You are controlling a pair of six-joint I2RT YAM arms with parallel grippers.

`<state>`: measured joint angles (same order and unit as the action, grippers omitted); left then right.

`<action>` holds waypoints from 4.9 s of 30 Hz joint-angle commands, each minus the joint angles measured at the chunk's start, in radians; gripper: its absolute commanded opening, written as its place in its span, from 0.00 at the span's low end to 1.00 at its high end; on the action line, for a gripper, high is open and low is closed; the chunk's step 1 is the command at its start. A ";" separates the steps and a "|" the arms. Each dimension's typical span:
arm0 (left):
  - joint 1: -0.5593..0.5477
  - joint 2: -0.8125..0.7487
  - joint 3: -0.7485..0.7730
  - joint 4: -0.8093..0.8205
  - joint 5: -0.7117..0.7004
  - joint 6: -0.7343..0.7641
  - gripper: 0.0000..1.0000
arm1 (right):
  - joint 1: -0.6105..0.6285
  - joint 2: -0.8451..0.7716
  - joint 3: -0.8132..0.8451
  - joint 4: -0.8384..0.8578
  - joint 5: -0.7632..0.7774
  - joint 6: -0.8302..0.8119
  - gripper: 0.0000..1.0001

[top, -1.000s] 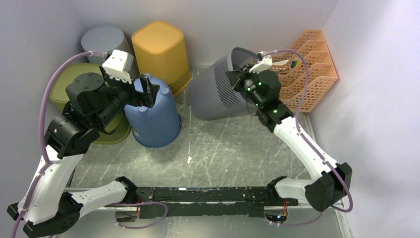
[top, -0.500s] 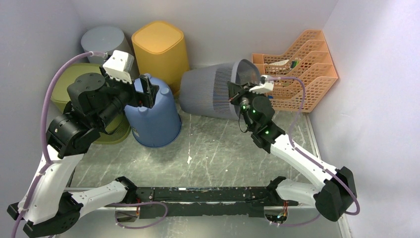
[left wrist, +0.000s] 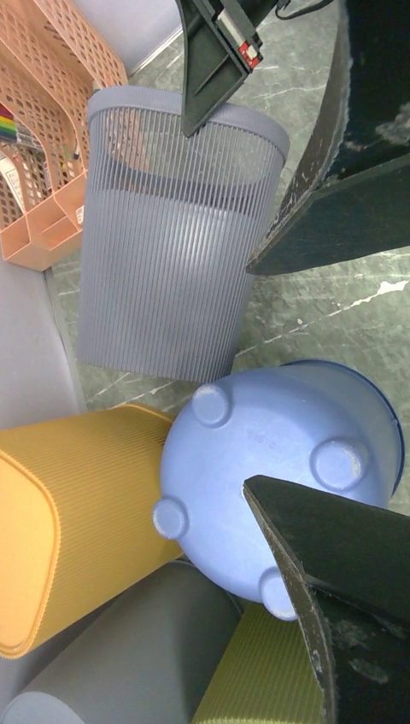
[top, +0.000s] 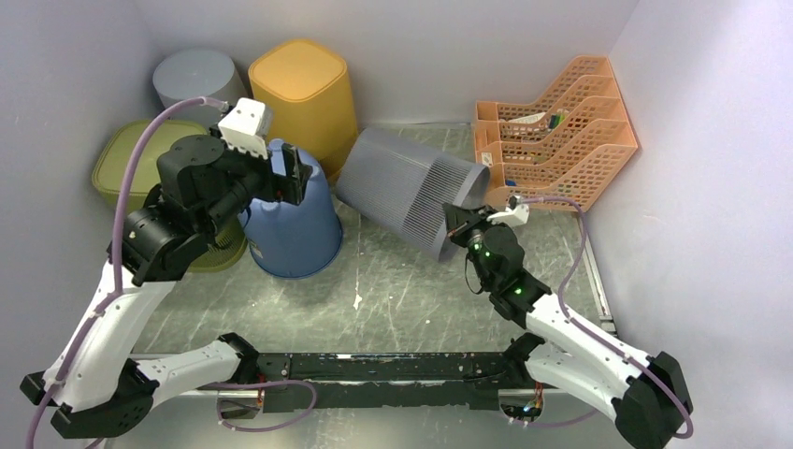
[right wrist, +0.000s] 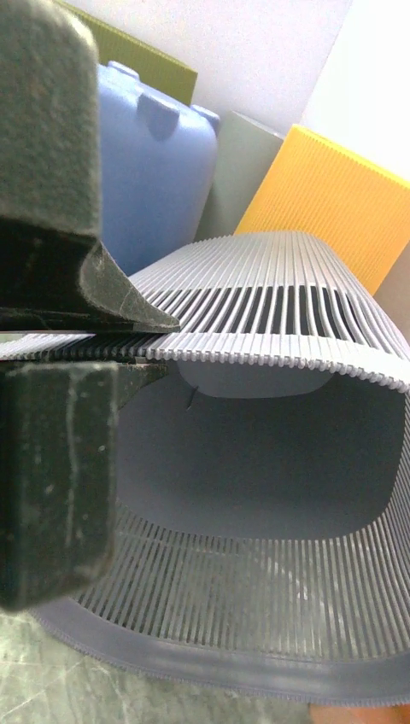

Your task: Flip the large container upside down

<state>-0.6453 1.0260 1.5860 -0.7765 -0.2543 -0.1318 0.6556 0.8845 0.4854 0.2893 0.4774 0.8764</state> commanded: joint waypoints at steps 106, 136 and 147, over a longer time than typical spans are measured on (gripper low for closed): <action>0.137 0.805 -0.054 0.792 0.469 -0.156 1.00 | -0.019 -0.158 -0.315 -0.347 -0.041 0.053 0.00; -0.133 0.625 0.016 0.701 0.516 -0.230 1.00 | -0.078 0.174 -0.285 -0.050 -0.146 0.050 0.15; -0.143 0.612 0.064 0.648 0.483 -0.181 1.00 | -0.079 0.315 -0.241 0.041 -0.239 0.046 0.18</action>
<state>-0.7597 1.6447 1.6318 -0.0620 0.1120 -0.2790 0.5694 1.1389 0.2413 0.4969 0.2897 0.9886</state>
